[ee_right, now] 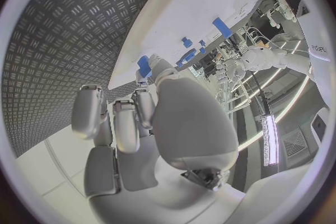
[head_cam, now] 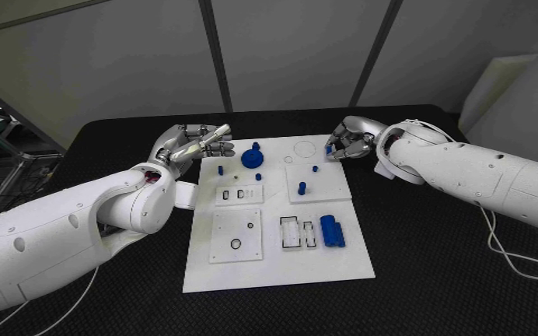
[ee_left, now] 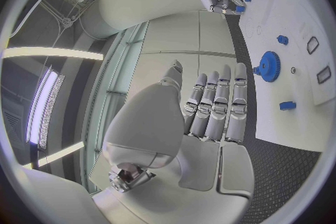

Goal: Assemble the parts on the task board

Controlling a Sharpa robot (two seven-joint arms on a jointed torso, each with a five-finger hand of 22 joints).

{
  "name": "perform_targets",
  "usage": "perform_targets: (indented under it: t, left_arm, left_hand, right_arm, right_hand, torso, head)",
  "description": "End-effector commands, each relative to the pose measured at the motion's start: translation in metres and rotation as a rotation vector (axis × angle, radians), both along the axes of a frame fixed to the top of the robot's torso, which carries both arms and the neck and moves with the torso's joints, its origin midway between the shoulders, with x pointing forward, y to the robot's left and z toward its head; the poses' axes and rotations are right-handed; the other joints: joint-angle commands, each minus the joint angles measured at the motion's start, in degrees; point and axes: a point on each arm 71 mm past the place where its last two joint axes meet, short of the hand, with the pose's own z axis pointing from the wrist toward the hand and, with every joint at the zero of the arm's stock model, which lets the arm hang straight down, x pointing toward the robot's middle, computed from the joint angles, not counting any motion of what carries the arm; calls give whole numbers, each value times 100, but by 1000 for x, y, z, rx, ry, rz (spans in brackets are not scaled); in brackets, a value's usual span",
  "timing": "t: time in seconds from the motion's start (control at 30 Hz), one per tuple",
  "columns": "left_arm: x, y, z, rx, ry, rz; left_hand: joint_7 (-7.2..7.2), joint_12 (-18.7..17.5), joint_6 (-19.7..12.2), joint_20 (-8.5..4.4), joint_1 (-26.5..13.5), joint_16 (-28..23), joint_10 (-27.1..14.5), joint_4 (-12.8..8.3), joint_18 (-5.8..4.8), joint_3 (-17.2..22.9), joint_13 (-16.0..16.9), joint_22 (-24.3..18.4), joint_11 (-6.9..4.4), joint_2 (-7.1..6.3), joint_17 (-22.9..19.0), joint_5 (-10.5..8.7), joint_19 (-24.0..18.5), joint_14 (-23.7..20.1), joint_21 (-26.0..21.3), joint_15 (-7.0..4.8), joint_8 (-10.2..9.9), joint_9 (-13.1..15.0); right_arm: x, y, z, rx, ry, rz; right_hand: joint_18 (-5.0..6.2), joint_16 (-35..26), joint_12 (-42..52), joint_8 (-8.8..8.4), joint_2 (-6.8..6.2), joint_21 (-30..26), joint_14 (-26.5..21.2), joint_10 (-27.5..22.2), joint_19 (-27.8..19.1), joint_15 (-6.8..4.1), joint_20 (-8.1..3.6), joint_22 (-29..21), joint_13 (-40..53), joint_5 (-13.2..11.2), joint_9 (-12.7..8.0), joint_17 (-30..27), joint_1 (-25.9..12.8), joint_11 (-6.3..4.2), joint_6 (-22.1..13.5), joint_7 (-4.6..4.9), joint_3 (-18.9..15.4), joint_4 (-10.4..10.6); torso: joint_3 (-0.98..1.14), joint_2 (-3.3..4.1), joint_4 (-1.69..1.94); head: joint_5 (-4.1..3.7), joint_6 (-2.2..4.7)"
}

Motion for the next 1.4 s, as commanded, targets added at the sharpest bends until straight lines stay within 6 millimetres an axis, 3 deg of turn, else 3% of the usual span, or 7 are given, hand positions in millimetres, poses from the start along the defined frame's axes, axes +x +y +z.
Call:
perform_targets:
  t: [0.03, 0.37, 0.57, 0.8, 0.87, 1.17, 1.4]
  left_arm:
    - [0, 0, 1, -3, -6, -6]
    - [0, 2, 0, -1, -4, -2]
    - [1, 2, 0, 0, -4, 1]
    - [2, 3, 0, 1, -5, 4]
    - [3, 3, -1, 2, -5, 7]
    - [7, 6, -3, 7, -5, 20]
    - [9, 10, -3, 11, -8, 32]
  left_hand:
    - [0, -37, -11, 27, 16, -39, -28, -20, 69, 0, 10, -6, 12, 28, 7, -28, 9, -17, -28, 10, -29, -3]
    - [0, -37, -11, 27, 16, -39, -28, -20, 69, 0, 10, -6, 12, 28, 7, -28, 9, -17, -28, 10, -29, -3]
    - [0, -37, -11, 27, 16, -39, -28, -20, 69, 0, 10, -6, 12, 28, 7, -28, 9, -17, -28, 10, -29, -3]
    - [0, -37, -11, 27, 16, -39, -28, -20, 69, 0, 10, -6, 12, 28, 7, -28, 9, -17, -28, 10, -29, -3]
    - [0, -37, -11, 27, 16, -39, -28, -20, 69, 0, 10, -6, 12, 28, 7, -28, 9, -17, -28, 10, -29, -3]
    - [2, -38, -13, 28, 19, -46, -30, -28, 70, -7, 10, -8, 12, 35, 13, -28, 6, -21, -31, 11, -30, -3]
    - [1, -38, -12, 28, 19, -47, -28, -29, 70, -9, 10, -9, 12, 36, 14, -29, 5, -21, -31, 11, -30, -3]
  right_arm:
    - [0, 0, 7, 31, -72, -33]
    - [-21, 20, 20, 94, -97, -18]
    - [-37, 52, 26, 92, -89, 35]
    - [-53, 107, 31, 51, -118, 164]
    - [-58, 125, 31, 44, -128, 193]
    - [-69, 168, 16, 17, -117, 245]
    - [-74, 187, 1, -10, -111, 259]
  right_hand:
    - [-42, 21, -24, 38, 83, 26, 490, -13, 7, -34, -46, 11, 82, -27, 61, 1038, 40, -39, 112, -97, 44, -17]
    - [-44, 14, -55, -10, 94, 26, 487, -28, 7, -31, -57, 13, 61, -2, 38, 1028, 45, -21, 35, -67, 91, -38]
    - [-44, 14, -66, -20, 89, 25, 487, -33, 5, -26, -56, 12, 53, -15, 34, 1030, 26, -14, 22, -59, 92, -31]
    - [-44, 11, -100, -32, 80, 24, 486, -52, 5, -22, -54, 11, 25, -6, 28, 1025, 9, -8, 7, -52, 93, -26]
    - [-43, 6, -164, -42, 77, 21, 484, -83, 4, -16, -50, 9, -26, 106, 23, 1017, -10, -6, 8, -48, 120, -24]
    - [-45, 2, -221, -41, 55, 24, 483, -101, 10, -18, -48, 18, -70, 193, 23, 1012, -49, -9, 34, -56, 139, -15]
    - [-44, 0, -238, -46, 23, 23, 483, -103, 11, -19, -48, 18, -82, 195, 20, 1009, -100, -9, 37, -55, 129, 5]
  torso:
    - [0, -2, 1]
    - [-14, -33, -39]
    - [-23, -57, -38]
    - [-32, -72, -31]
    - [-38, -79, -26]
    - [-68, -99, -17]
    - [-52, -90, -26]
  head:
    - [12, -1]
    - [27, 22]
    - [64, 2]
    - [144, -49]
    - [155, -55]
    - [295, -117]
    - [353, -105]
